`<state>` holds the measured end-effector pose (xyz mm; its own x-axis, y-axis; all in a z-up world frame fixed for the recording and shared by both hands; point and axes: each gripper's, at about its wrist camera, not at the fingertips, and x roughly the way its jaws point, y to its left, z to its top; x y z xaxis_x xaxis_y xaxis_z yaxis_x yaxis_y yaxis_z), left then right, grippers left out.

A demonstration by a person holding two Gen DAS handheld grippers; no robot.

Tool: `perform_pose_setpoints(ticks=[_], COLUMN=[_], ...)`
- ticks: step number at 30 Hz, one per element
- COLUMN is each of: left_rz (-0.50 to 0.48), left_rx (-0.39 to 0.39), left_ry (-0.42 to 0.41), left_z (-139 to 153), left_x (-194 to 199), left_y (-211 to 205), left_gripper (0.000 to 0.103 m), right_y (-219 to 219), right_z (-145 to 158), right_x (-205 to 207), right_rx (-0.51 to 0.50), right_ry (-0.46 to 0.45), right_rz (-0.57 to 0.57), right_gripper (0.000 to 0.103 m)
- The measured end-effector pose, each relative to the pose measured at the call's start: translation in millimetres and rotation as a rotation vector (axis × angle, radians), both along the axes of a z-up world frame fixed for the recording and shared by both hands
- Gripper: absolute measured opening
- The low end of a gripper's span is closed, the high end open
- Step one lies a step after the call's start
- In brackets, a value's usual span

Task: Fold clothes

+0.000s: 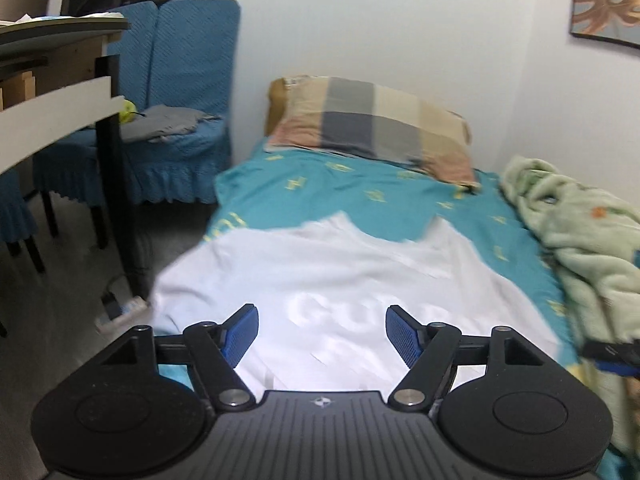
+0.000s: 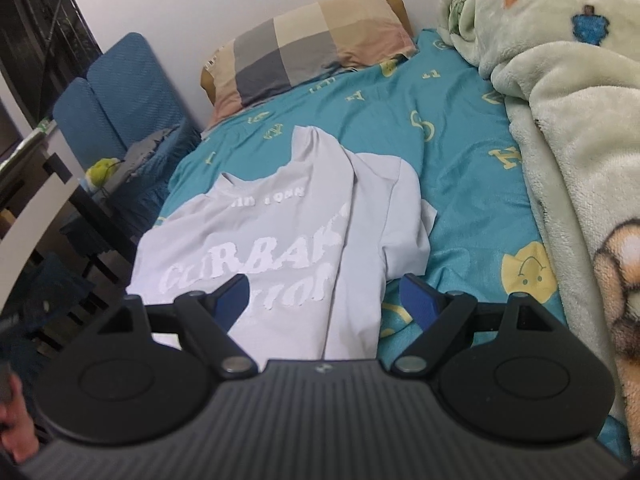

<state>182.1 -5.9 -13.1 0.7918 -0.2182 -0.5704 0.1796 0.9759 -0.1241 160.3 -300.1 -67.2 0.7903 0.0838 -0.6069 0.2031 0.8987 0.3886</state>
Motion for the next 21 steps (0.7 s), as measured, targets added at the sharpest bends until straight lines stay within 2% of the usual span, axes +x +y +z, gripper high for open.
perform_pose_setpoints(ticks=[5, 12, 19, 21], left_rz=[-0.042, -0.075, -0.048, -0.040], left_rx=[0.008, 0.033, 0.008, -0.007], left_ry=[-0.002, 0.019, 0.060, 0.071], left_z=[-14, -39, -51, -53], left_x=[-47, -58, -47, -42], left_y=[-20, -22, -9, -5], left_gripper=[0.075, 0.076, 0.077, 0.077], right_y=[2, -5, -63, -85], right_z=[4, 2, -5, -11], right_x=[-5, -1, 23, 35], right_rx=[-0.015, -0.002, 0.154, 0.208], right_ry=[-0.016, -0.003, 0.032, 0.053], right_rz=[0.014, -0.010, -0.129, -0.164], right_gripper=[0.084, 0.084, 0.083, 0.079])
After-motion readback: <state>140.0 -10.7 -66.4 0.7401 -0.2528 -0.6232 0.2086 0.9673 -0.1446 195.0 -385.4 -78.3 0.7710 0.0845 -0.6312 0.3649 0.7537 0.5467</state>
